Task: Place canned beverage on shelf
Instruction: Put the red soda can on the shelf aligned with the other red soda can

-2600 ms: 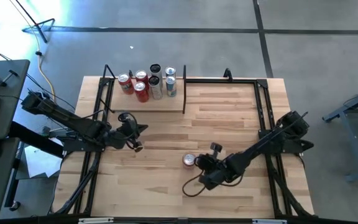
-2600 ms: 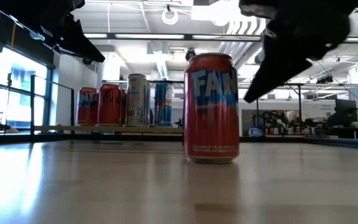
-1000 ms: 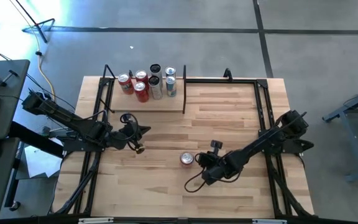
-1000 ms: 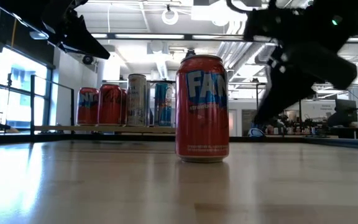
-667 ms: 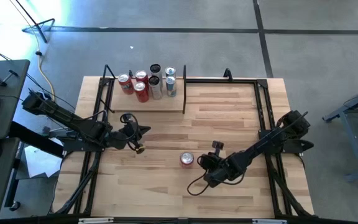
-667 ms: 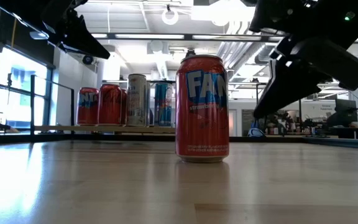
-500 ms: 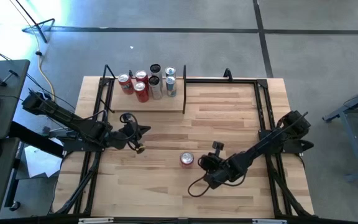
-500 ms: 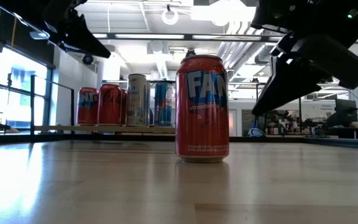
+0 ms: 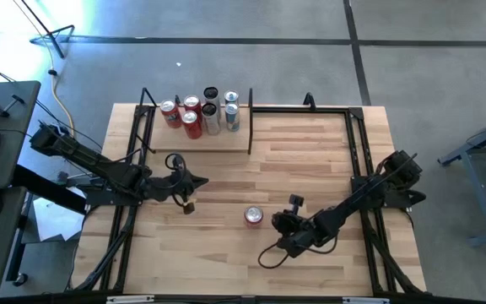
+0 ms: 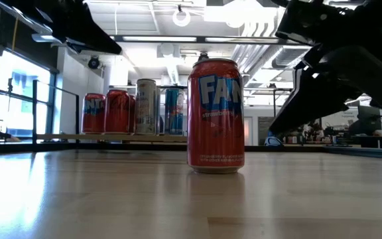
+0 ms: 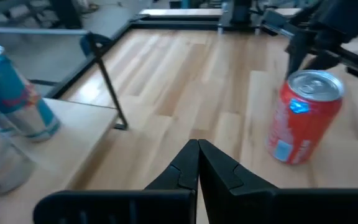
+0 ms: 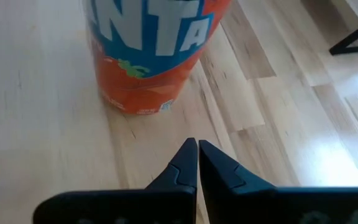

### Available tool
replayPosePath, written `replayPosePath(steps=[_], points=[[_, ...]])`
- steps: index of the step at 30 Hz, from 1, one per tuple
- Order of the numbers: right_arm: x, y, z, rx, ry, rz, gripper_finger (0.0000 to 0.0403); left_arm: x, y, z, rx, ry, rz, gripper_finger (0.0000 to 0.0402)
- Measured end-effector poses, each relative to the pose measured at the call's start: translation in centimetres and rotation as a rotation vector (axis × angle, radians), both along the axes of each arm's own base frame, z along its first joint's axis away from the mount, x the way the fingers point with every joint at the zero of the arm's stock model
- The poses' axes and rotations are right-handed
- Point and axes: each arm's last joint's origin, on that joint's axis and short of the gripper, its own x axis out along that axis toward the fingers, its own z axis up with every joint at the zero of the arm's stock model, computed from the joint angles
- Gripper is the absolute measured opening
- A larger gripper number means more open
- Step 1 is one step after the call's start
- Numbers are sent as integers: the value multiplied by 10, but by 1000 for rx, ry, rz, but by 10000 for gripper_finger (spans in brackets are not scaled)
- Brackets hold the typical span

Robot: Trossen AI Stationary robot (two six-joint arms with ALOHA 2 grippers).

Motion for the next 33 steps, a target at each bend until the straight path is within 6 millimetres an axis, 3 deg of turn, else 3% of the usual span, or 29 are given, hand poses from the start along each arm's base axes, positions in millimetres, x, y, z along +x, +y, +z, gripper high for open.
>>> replayPosePath(steps=[10, 15, 19, 24, 33], points=[[1, 6, 2, 29, -28, 22, 0, 5, 4, 0, -67, 18, -128, 0], [-3, 14, 2, 24, -2, 103, 0, 5, 5, 1, -90, 1, -96, 0], [-4, 14, 11, 72, 38, 198, 0, 5, 6, 1, -87, -5, -68, 0], [-5, 11, 22, 124, 15, 193, 0, 6, 5, 7, -92, -7, -75, 0], [2, 14, 21, 89, -64, 184, 0, 30, -5, 5, -47, 64, -114, 0]])
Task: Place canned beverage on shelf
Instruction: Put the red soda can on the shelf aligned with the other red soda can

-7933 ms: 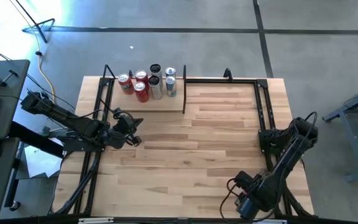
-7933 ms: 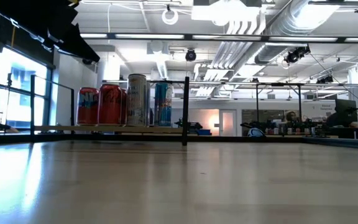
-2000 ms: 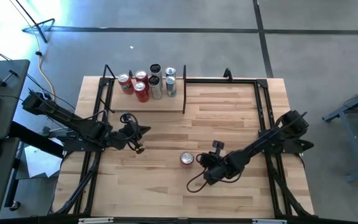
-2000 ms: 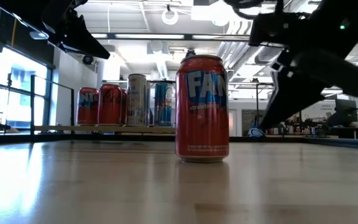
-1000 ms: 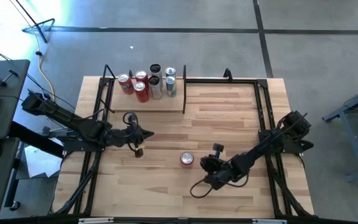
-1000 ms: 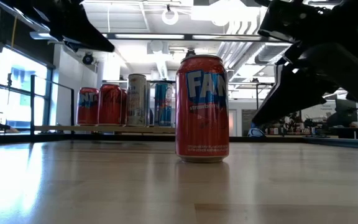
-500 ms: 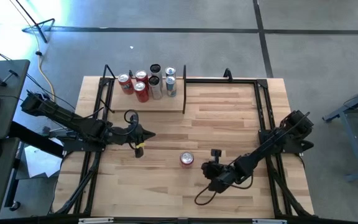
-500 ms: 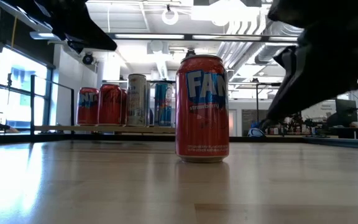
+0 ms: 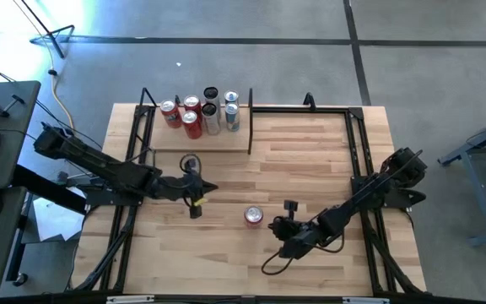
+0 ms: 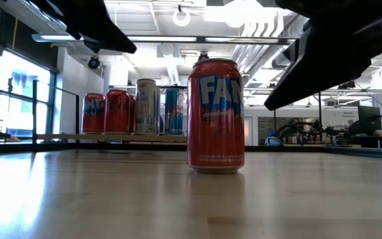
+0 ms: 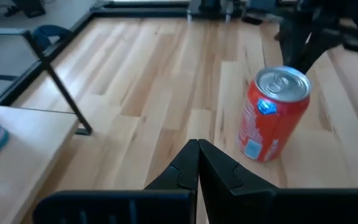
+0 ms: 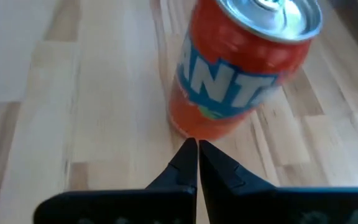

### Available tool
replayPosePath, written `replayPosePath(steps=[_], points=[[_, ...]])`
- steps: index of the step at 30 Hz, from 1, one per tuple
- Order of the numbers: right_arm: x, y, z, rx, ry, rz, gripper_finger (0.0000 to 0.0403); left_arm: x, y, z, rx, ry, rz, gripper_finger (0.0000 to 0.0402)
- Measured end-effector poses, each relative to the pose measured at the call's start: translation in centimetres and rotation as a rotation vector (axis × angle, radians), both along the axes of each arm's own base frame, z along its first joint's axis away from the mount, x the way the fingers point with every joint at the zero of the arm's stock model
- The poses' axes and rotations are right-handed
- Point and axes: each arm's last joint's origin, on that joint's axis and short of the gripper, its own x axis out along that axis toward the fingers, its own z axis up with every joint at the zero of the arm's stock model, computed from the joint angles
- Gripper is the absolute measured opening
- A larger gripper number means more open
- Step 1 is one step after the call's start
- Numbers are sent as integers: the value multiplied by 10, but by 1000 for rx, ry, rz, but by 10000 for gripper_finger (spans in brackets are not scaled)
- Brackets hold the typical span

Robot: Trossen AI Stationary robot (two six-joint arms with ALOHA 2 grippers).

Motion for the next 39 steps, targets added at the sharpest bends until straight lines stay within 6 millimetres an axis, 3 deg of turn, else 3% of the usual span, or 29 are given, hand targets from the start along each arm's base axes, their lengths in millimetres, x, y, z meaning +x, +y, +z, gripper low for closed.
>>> replayPosePath(steps=[8, 15, 20, 32, 39], points=[[5, 5, 4, 20, -48, 59, 0, 25, -9, -10, 18, 58, -7, 0], [12, 4, 8, 44, -83, 112, 0, 29, -14, -11, -39, 81, -112, 16], [19, -6, 9, 21, -96, 98, 0, 37, -18, -19, -54, 72, -119, 71], [40, -38, 13, 42, -138, 42, 0, 67, -26, -49, -53, -4, -32, 261], [51, -55, 17, 65, -170, 41, 0, 69, -25, -49, -86, -48, 27, 294]])
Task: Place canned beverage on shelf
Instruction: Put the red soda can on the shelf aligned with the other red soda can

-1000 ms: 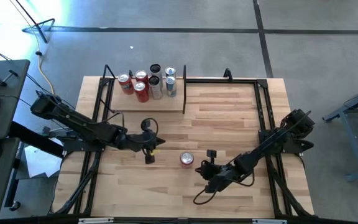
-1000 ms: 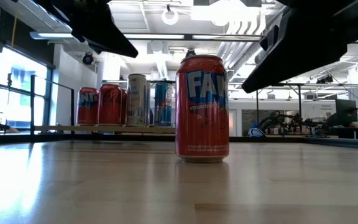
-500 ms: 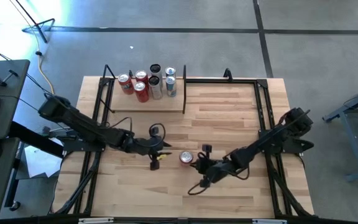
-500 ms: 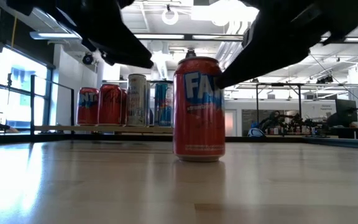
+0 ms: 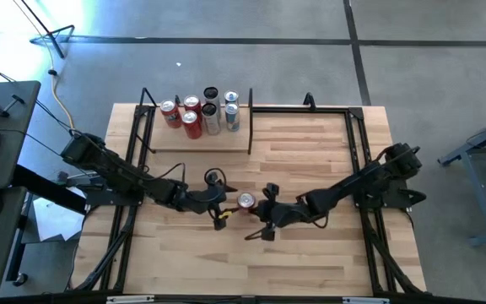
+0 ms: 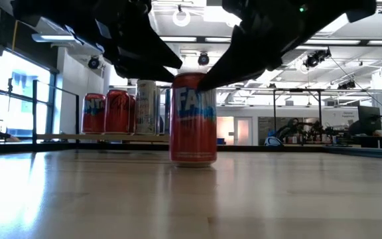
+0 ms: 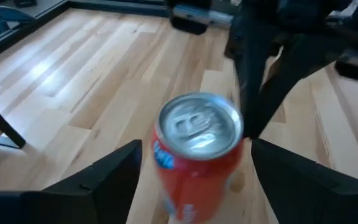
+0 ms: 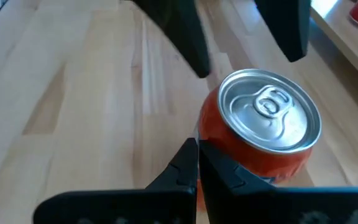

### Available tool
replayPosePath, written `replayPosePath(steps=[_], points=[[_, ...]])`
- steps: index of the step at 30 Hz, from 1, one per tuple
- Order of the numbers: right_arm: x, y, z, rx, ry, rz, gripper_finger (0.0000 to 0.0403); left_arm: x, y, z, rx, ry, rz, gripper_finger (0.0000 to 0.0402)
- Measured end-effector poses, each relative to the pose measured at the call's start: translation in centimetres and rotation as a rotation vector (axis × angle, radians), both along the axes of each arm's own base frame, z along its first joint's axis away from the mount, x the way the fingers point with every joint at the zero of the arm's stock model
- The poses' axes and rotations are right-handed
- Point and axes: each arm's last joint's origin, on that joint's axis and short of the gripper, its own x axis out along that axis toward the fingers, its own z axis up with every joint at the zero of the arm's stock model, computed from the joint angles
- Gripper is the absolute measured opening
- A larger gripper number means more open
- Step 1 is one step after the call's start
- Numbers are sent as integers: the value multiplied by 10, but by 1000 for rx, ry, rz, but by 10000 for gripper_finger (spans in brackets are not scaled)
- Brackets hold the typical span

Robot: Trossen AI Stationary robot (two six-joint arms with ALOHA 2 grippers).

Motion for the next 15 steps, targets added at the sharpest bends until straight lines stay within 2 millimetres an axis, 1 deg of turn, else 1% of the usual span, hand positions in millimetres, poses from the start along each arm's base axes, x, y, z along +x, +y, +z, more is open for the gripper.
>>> replayPosePath(steps=[4, 10, 15], points=[[5, -6, -3, -1, 1, -1, 0, 1, -1, 1, -14, -9, -17, 292], [12, -7, -19, 6, 20, 49, 0, 3, 7, 1, -32, -13, 19, 292], [14, -7, -20, -4, 12, 59, 0, 5, 14, 1, -40, -13, 34, 292]])
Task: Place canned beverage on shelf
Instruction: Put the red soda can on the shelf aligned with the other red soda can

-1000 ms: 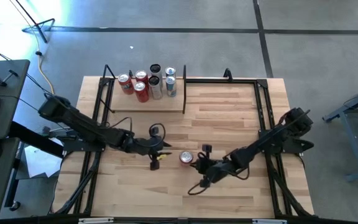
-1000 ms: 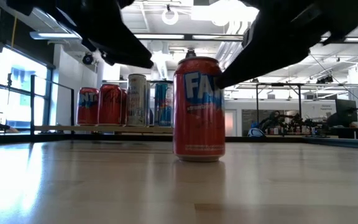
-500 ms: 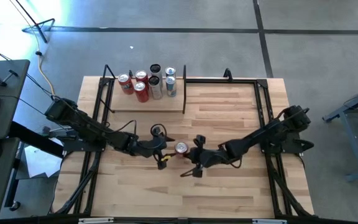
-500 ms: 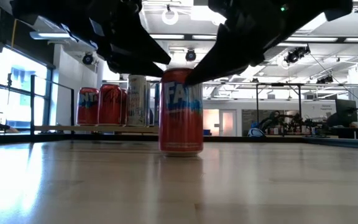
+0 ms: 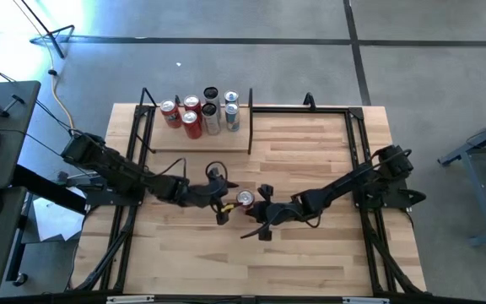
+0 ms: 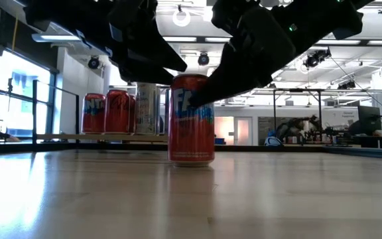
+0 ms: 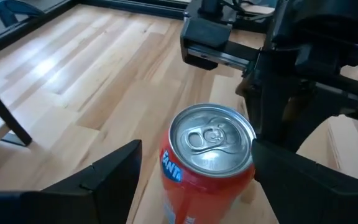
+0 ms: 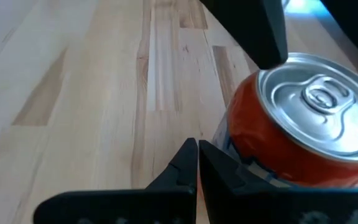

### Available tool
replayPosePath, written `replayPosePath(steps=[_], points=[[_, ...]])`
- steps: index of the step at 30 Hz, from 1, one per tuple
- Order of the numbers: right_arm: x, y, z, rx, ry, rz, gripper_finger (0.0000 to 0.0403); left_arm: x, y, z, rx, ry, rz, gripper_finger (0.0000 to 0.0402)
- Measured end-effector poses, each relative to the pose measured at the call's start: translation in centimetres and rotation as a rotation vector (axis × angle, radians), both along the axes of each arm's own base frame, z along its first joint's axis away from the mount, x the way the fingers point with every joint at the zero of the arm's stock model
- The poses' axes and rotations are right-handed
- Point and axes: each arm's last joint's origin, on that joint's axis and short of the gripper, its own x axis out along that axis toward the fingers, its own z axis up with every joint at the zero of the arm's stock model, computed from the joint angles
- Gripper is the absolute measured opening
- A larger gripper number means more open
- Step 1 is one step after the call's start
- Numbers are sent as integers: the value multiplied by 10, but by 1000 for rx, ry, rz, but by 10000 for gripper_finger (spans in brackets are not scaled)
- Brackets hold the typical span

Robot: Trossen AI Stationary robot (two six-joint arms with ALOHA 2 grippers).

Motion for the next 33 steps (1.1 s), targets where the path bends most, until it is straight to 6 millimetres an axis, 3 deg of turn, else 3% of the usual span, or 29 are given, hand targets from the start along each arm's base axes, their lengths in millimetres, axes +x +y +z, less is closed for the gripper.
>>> replayPosePath(steps=[9, 22, 30, 33], points=[[1, 0, 1, -17, -12, 13, 0, 12, 0, -12, 12, 9, -53, 292], [1, 0, 2, -22, -17, 18, 0, 33, 3, -10, 28, 32, -47, 290], [1, 0, 2, -22, -17, 18, 0, 35, 14, -9, 28, 48, -75, 232], [1, 1, 2, -22, -17, 20, 0, 35, 20, -9, 31, 72, -148, 232]])
